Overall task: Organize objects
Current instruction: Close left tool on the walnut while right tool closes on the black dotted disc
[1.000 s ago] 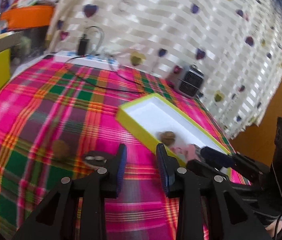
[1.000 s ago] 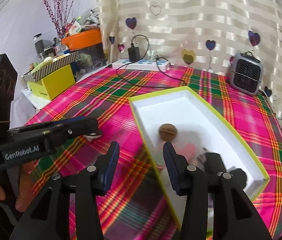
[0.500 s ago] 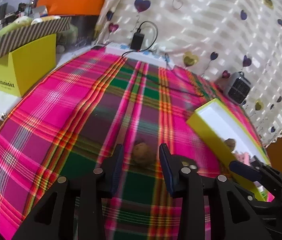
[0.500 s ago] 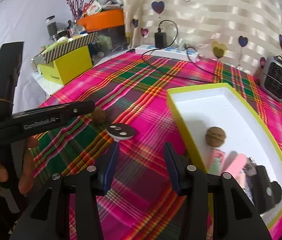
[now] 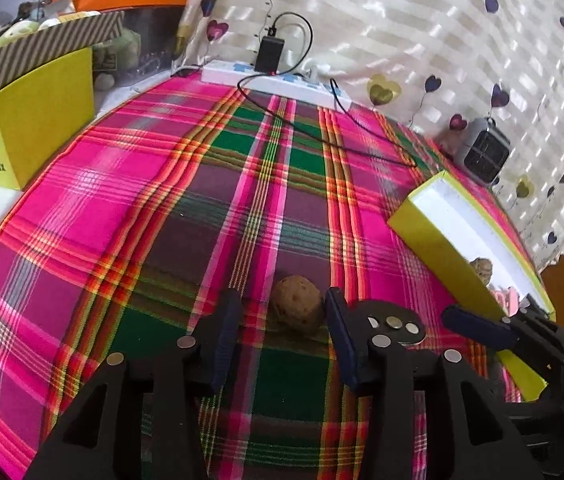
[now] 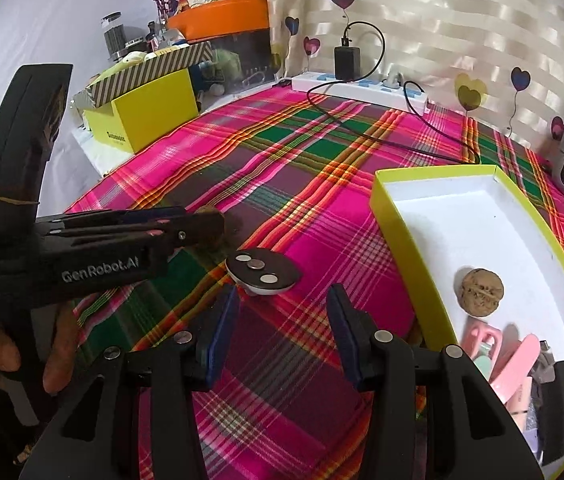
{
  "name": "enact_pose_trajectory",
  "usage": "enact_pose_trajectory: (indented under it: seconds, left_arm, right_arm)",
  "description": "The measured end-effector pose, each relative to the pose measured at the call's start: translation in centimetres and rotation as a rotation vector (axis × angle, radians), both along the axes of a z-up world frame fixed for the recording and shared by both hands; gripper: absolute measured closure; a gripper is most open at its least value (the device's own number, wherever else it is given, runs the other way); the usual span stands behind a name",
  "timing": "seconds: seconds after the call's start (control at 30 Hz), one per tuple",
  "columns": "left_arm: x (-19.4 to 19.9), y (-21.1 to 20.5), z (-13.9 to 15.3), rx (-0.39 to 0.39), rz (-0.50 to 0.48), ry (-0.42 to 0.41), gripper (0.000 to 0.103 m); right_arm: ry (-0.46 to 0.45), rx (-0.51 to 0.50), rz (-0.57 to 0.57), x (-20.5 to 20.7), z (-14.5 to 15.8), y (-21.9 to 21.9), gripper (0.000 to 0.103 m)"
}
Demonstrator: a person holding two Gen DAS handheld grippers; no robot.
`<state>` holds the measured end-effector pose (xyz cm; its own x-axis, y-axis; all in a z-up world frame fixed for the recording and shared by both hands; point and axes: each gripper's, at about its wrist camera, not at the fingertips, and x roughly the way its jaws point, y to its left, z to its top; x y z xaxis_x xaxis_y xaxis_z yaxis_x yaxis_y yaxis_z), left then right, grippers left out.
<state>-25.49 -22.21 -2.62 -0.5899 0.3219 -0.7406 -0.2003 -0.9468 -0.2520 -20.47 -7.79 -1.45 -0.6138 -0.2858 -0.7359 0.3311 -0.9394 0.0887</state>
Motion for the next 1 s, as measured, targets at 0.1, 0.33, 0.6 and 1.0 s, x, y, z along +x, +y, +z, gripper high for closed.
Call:
enact_pose_trajectory:
  seconds: [0.1,0.33,0.6,1.0]
  left_arm:
    - [-0.1,0.2,0.2,-0.023,0.005,0.015,0.061]
    - [-0.2,0.4,0.1,-0.027,-0.015,0.021,0.077]
    - [0.7,-0.2,1.0,-0.032,0.021,0.082,0.077]
    - [1.6,-1.2,2.1,0.009,0.04,0.133,0.077]
  right_arm:
    - [0.0,-0.005,-0.008,-0.1,-0.1,0.2,0.056]
    - [0.004,-0.009,-0.023,-0.2,0.0,0.5,0.056]
    - [0.007,-0.003,-0.004,-0.4,0.1,-0.1,0.056]
    - [-0.017,0.032,0.05,-2.2,-0.7,-2.1,0.056]
